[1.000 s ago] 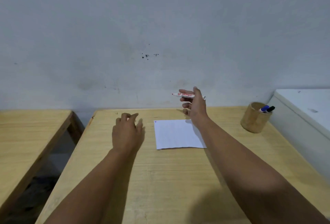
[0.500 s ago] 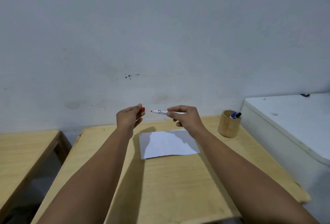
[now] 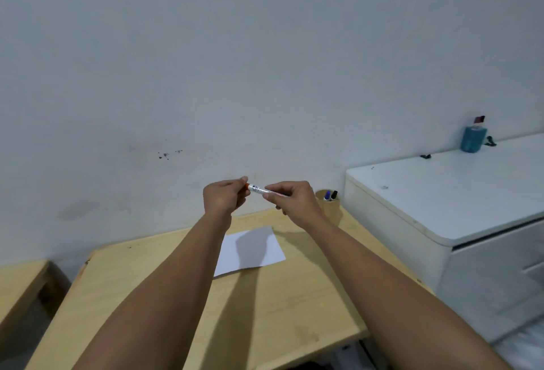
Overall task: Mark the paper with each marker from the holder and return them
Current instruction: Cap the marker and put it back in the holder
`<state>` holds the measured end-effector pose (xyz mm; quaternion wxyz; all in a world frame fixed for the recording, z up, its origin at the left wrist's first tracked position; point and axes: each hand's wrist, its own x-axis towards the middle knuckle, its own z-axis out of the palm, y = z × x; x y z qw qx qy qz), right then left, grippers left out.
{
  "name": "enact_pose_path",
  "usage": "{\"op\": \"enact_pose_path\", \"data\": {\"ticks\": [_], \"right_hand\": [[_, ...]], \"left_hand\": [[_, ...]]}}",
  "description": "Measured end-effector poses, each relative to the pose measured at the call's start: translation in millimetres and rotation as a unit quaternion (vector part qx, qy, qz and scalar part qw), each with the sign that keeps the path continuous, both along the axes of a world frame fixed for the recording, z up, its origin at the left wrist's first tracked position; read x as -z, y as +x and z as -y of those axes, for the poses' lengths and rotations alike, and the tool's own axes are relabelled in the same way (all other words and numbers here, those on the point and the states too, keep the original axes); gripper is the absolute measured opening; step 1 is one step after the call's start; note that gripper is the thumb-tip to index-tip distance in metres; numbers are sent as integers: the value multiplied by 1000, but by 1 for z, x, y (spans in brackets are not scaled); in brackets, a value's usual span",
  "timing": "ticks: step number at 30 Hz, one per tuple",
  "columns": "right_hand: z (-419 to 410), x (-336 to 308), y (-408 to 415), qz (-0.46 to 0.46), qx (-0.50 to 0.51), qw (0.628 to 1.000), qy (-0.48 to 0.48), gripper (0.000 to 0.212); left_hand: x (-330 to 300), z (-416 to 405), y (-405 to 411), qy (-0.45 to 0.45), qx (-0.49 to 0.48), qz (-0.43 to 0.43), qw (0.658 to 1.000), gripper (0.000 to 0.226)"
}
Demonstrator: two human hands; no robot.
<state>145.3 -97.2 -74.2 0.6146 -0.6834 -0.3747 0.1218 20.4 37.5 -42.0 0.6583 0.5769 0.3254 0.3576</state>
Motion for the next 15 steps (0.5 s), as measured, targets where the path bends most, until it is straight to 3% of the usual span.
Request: {"op": "enact_pose_path", "data": {"ticks": [6,10,12,15], "right_hand": [[32,-5,39,84,57,990,-96,17],[42,-32,88,130,147,978,-73,7],[48,-40,118,136,199,967,-78,15],[48,-35,153,130,216,959,-126,17]], "left_hand": [[-33,45,68,203,92,-40,974,26],[-27,64,111,247,93,-23,964,37],[-5,60,126,253,83,-63,962,35],[36,54,147,296,139,-168,930,58]]}}
